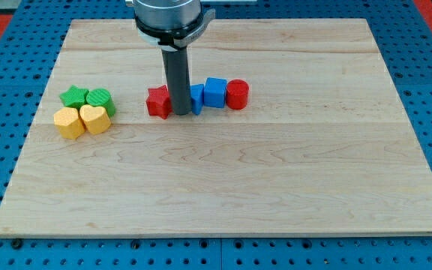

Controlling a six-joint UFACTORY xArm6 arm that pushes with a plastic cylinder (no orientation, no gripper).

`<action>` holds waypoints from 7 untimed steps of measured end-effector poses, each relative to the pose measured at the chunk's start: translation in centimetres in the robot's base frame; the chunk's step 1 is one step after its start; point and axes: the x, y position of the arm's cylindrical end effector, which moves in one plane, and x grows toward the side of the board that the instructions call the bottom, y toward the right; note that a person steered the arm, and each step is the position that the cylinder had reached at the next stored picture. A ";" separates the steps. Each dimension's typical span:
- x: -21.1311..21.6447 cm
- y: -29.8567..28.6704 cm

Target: Move yellow hexagon along with yellow heart close to the group of blocks

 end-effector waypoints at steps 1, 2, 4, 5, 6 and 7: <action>-0.3 -0.3; 2.9 -0.3; 8.1 -10.9; 8.0 -21.9; 7.8 -24.6; 6.9 -24.6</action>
